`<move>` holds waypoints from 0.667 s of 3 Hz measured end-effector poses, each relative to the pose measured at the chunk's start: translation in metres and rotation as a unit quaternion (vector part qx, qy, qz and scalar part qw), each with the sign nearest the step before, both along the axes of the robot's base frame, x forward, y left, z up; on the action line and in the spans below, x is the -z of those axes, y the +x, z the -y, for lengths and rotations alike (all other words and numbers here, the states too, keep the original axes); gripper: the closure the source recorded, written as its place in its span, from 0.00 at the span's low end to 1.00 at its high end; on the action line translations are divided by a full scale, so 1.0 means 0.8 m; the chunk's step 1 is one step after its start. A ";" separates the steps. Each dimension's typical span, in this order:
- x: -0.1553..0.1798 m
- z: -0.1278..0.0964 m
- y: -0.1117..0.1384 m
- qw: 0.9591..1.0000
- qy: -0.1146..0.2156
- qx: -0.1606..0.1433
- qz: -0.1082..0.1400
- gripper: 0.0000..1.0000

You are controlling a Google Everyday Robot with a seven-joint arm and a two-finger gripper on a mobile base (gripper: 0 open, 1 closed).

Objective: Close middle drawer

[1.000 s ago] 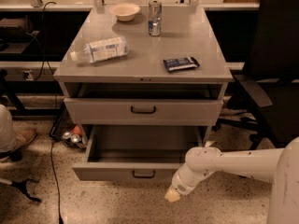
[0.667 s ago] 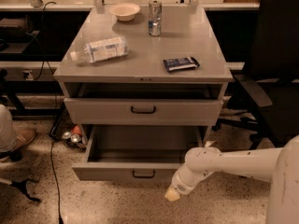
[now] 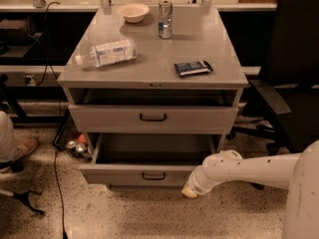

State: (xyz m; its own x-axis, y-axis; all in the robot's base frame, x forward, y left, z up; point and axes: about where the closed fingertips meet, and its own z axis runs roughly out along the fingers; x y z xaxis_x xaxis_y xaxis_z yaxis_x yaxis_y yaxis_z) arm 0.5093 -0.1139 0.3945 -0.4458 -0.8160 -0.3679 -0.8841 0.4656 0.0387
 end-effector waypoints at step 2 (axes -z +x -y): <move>0.000 -0.002 0.005 1.000 0.017 -0.004 0.014 1.00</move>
Offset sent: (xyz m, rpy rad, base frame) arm 0.0091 0.0013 0.0035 0.0632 -0.0605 0.0138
